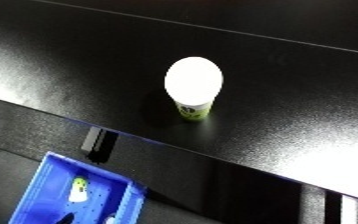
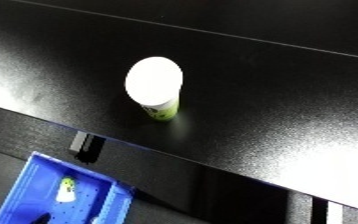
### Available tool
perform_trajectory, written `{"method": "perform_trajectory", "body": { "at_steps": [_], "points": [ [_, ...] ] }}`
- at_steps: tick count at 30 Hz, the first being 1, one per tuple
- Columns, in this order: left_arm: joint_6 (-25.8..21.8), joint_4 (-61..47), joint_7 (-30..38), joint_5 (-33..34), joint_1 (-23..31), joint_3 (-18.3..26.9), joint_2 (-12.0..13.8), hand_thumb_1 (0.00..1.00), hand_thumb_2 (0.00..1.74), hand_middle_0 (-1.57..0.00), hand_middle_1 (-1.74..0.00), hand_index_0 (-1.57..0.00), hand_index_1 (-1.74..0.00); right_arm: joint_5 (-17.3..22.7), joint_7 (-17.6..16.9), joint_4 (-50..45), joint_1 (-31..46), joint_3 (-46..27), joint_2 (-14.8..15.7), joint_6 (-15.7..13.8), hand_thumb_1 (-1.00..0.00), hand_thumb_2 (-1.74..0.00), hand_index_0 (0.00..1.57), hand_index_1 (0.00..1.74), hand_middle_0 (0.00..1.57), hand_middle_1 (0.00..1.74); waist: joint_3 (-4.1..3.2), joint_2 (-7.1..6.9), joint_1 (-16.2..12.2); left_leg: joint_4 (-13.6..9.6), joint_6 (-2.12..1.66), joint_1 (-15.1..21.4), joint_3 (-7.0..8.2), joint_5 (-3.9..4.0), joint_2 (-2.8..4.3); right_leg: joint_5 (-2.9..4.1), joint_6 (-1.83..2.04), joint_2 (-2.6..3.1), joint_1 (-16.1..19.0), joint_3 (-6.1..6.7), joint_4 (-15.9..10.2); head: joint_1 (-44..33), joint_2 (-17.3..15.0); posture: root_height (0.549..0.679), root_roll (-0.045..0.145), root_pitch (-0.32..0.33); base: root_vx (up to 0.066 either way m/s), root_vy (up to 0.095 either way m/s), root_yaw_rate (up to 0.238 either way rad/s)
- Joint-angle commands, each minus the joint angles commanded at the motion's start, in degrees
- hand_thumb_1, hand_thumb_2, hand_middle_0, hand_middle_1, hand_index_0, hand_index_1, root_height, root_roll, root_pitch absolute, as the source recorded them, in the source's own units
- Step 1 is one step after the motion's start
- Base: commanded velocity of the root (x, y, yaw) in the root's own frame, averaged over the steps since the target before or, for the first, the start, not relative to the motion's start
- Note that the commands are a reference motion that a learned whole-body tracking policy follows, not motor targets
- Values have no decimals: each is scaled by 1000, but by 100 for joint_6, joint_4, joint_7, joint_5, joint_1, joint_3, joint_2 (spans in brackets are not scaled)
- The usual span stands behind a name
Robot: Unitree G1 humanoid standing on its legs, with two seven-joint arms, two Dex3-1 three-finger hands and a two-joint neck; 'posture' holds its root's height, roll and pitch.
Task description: Pick up the object and place it into the box
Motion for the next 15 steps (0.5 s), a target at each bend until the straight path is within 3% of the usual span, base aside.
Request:
{"method": "perform_trajectory", "body": {
  "at_steps": [7,15],
  "points": [
    [-144,120,-112,80,-60,13,-50,0,0,0,0,0,0,18,-102,317,56,-18,142,-54,0,0,0,0,0,0,5,-36,40,31,44,114,-60,-75,6,-48,3,-32,141,-41,1,-291,-418,642,41,-69,50,-3,33],
    [-256,38,-487,347,31,-23,-63,0,0,0,0,0,0,-7,-98,438,160,-45,161,-97,0,0,0,0,0,0,-25,-21,55,44,66,187,-47,-150,-3,-87,7,-44,231,-41,-37,-378,-278,642,41,-75,30,7,-8]
  ]
}}
